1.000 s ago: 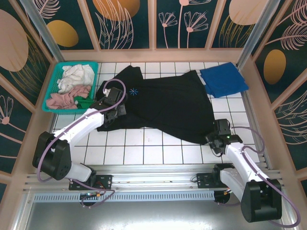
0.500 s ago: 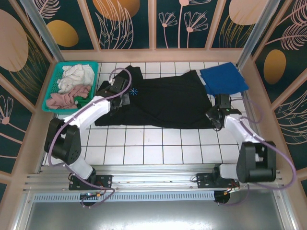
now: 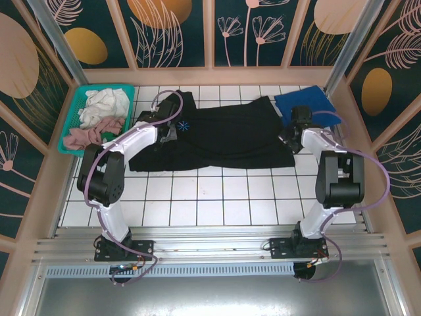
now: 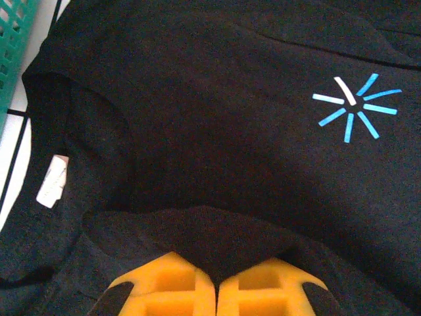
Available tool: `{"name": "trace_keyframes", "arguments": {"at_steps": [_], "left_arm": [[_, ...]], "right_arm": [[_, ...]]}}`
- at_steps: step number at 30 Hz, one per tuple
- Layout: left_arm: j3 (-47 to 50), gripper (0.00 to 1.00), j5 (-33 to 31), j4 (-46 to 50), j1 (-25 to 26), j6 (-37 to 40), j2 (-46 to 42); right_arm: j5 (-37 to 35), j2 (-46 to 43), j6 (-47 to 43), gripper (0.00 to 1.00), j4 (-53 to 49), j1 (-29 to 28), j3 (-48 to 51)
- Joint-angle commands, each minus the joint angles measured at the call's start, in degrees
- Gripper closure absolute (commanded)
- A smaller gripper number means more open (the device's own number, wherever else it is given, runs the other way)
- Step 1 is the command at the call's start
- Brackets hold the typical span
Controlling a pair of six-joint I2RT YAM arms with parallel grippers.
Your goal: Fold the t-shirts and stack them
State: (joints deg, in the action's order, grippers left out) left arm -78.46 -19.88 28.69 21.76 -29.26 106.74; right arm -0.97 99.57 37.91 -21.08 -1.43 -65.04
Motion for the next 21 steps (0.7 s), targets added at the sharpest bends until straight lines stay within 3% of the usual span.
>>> {"name": "trace_keyframes", "arguments": {"at_steps": [1,3,5,6,8,10,13,15,19,21], "left_arm": [[-0.03,1.0,0.83,-0.38,-1.62,1.09,1.2],[-0.22,1.0,1.64,-0.57,-2.09,1.39,1.75],[-0.88,0.95,2.07,0.06,-2.65,1.63,2.31],[-1.15,0.74,2.04,0.41,-3.01,1.66,2.3],[-1.31,0.36,1.97,0.85,-3.59,1.66,1.49],[-0.71,0.15,1.79,1.04,-3.83,1.61,-0.38],[1.94,0.13,1.98,1.64,-3.86,0.59,-5.49],[7.14,0.13,3.55,0.18,-3.76,-0.7,-11.64],[23.69,0.13,12.83,-7.45,-3.74,-4.11,-22.99],[29.66,0.12,13.44,-8.89,-3.72,-6.07,-24.76]], "right_arm": [[-0.17,4.86,-2.8,1.0,0.01,0.38,-4.76],[-0.16,7.09,-3.17,1.0,-1.03,0.29,-6.96],[-0.21,8.0,-3.37,0.91,-2.19,0.22,-8.52],[-1.1,8.01,-3.51,0.81,-3.14,0.29,-9.26],[-3.43,6.96,-4.06,0.7,-5.0,0.17,-10.65],[-8.65,4.62,-4.25,0.64,-7.03,-0.5,-11.15],[-14.36,-0.67,-5.19,0.57,-8.26,-3.43,-8.43],[-14.26,-4.58,-5.78,0.5,-6.91,-6.6,-3.44],[-4.08,-10.6,-5.15,0.46,2.42,-12.67,10.08],[-0.39,-11.67,-4.74,0.44,8.28,-14.9,15.32]]}}
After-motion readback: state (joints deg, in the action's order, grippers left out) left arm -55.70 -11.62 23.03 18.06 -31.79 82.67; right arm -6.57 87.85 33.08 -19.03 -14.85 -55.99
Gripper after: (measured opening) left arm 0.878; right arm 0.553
